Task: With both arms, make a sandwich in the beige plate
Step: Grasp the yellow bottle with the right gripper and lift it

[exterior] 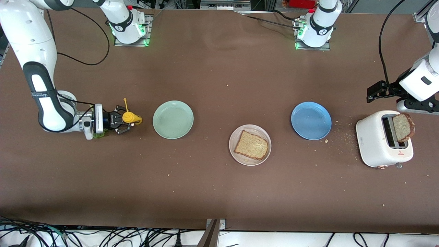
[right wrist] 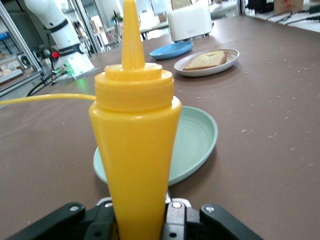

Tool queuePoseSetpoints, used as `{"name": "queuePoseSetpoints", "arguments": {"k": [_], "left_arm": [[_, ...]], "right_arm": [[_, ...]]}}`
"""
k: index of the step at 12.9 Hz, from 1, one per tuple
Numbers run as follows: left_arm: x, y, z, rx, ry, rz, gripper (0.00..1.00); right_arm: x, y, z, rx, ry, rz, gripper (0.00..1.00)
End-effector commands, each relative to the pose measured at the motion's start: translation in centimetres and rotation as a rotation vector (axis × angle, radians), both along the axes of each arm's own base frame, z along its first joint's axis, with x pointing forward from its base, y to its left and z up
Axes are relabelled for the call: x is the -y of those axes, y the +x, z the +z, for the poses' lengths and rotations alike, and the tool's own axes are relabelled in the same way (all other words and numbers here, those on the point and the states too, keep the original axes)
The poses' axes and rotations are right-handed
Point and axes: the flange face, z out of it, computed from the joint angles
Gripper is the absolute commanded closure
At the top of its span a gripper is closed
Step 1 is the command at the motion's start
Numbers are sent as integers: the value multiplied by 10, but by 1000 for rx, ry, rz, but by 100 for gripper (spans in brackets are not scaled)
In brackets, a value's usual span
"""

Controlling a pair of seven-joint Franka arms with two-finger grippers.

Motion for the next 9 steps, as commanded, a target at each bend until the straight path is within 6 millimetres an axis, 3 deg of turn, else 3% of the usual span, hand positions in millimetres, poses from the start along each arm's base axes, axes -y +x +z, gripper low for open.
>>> {"name": "queuePoseSetpoints", "arguments": {"k": [1,3,5,9], "left_arm": [[-1,-3,9,-1,-17,-6,0],[-3,-3,8,-3,-17,-8,0],[-2,-3,8,-3,-17,-6,0],[-2,-3,8,-3,-12,-7,0]], "right_arm": [[-43,33,68,-46,-157,-21,100],[-71,58,98,-65,-292,-50,100],[-111,69,118,-71,-382,-49,100],[-222,83,182,-38,-650,-94,100]]}}
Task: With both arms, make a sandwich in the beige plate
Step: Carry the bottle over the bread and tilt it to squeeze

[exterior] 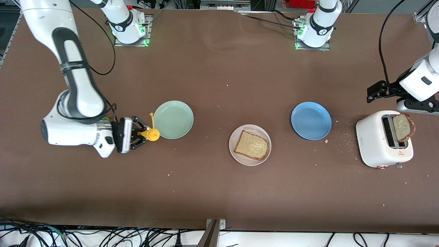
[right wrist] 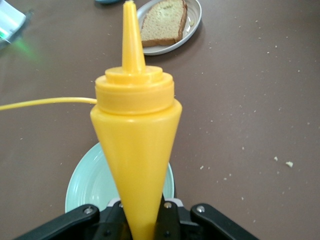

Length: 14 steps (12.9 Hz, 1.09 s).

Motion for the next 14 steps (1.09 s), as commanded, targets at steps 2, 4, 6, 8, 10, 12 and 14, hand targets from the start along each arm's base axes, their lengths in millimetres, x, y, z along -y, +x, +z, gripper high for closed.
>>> {"name": "queuePoseSetpoints", "arguments": {"k": [2,4,6,8,10,12,14], "left_arm": [[-3,-2,8,-1,-12,-8,0],[-1,-2,8,-1,-14,-8,0],[-2,-2,8,-1,-17,-6,0],[-1,-2,8,-1,-17,-5,0],[-4,-2,8,-1,-17,-3,0],[-3,-2,8,-1,-17,-4,0],[-5,-2,8,-1,-17,-4,0]], "right_arm": [[-98,0,37,87,-226,-8,100],[-158,-17,35,147,-337,-16,100],[-215,-41,20,193,-400,-56,100],[-268,-68,2,276,-493,-40,100],[-306,-86,-13,381,-611,12,100],[-314,-93,-27,425,-683,66,100],[-318,-92,-43,483,-747,96,100]]}}
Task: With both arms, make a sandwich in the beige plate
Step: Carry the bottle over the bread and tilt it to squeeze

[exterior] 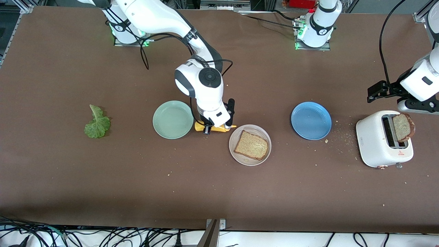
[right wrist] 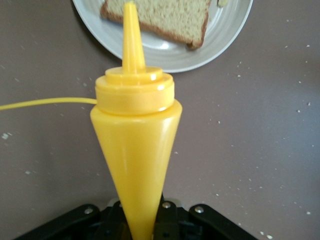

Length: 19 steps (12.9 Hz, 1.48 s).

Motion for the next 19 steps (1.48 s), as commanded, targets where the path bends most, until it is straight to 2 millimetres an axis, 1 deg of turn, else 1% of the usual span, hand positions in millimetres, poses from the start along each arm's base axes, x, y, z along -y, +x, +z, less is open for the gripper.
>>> {"name": "queuePoseSetpoints", "arguments": {"k": [1,2,4,5,7,10,13,14,15,16,17,19], "left_arm": [[-3,-2,8,-1,-17,-7,0],[-3,-2,8,-1,-17,-6,0],[-3,-2,8,-1,-17,-6,0],[-3,-2,8,-1,-17,-6,0],[-3,-2,8,-1,-17,-6,0],[-3,-2,8,-1,-17,-6,0],[-3,-2,8,-1,-17,-6,0],[-3,-2,8,-1,-17,-6,0],[-3,-2,8,-1,-17,-6,0],[-3,-2,8,-1,-17,-6,0],[-3,-2,8,-1,-17,-6,0],[-3,-2,8,-1,-17,-6,0]], "right_arm": [[-13,10,-13,88,-86,21,100],[-16,16,-19,114,-121,30,100],[-33,11,-41,153,-198,71,100],[-40,5,-52,165,-216,74,100],[-42,3,-61,184,-233,59,100],[-47,3,-66,192,-224,63,100],[-44,5,-63,190,-231,60,100],[-38,10,-56,172,-235,53,100],[-21,26,-36,135,-212,28,100],[-12,36,-6,83,-133,19,100],[5,50,23,41,-65,10,100],[47,76,65,-55,56,-11,100]]}}
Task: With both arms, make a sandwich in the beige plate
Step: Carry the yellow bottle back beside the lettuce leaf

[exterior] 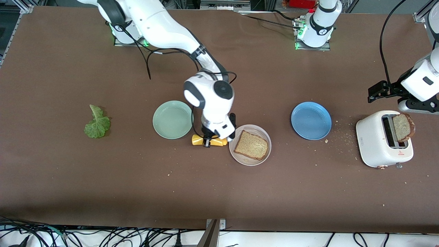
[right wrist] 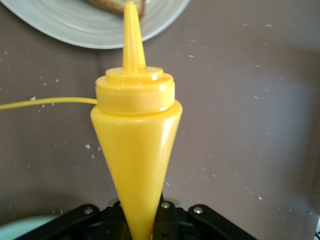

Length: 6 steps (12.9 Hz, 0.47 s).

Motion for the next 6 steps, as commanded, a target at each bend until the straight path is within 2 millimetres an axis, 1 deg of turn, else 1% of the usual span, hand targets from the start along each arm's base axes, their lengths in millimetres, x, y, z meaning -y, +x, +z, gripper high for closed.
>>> {"name": "queuePoseSetpoints", "arguments": {"k": [1,3,4,5,6], "left_arm": [[-1,-2,8,-1,-17,-9,0],[-1,-2,8,-1,-17,-9,0],[-1,-2,8,-1,-17,-9,0],[-1,-2,8,-1,-17,-7,0],[-1,-2,8,-1,-17,-9,0]], "right_arm": [[59,28,71,-135,160,8,100],[116,44,101,-276,268,23,100],[150,53,113,-326,325,21,100],[187,61,118,-376,390,24,100],[236,70,118,-427,489,28,100]]}}
